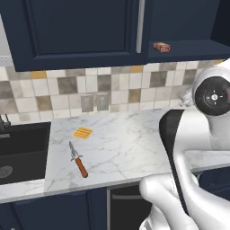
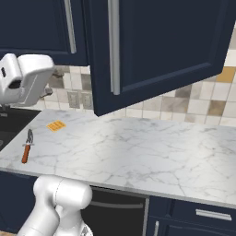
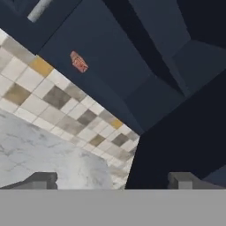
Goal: Open the cabinet. Pick the bar soap and place it next to the sink. Then close the cabinet.
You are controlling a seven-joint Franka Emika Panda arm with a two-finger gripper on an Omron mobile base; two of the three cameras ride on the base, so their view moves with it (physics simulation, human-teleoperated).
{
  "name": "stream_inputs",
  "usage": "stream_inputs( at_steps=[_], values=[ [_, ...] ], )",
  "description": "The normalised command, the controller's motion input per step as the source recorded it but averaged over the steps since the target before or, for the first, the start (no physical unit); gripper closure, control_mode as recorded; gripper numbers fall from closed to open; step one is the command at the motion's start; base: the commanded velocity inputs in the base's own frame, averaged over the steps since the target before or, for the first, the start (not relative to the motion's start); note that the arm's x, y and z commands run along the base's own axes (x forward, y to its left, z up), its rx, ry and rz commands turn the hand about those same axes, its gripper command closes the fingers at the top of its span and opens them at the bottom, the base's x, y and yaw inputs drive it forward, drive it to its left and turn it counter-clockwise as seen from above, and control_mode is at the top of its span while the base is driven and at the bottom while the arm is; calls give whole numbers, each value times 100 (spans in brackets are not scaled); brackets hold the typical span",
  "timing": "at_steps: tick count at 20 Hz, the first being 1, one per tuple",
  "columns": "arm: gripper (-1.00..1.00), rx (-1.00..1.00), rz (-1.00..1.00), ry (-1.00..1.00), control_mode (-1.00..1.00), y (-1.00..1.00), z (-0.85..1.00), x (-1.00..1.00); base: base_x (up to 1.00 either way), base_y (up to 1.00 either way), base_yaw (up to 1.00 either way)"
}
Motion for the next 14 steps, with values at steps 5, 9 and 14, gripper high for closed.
stream_inputs(
  at_steps=[5,9,14],
  values=[
    [-100,-8,-27,14,-100,-34,0,1,0,0,0],
    [-100,-15,-23,9,-100,-8,0,14,0,0,0],
    [-100,-13,-6,1,-100,0,0,41,0,0,0]
  ],
)
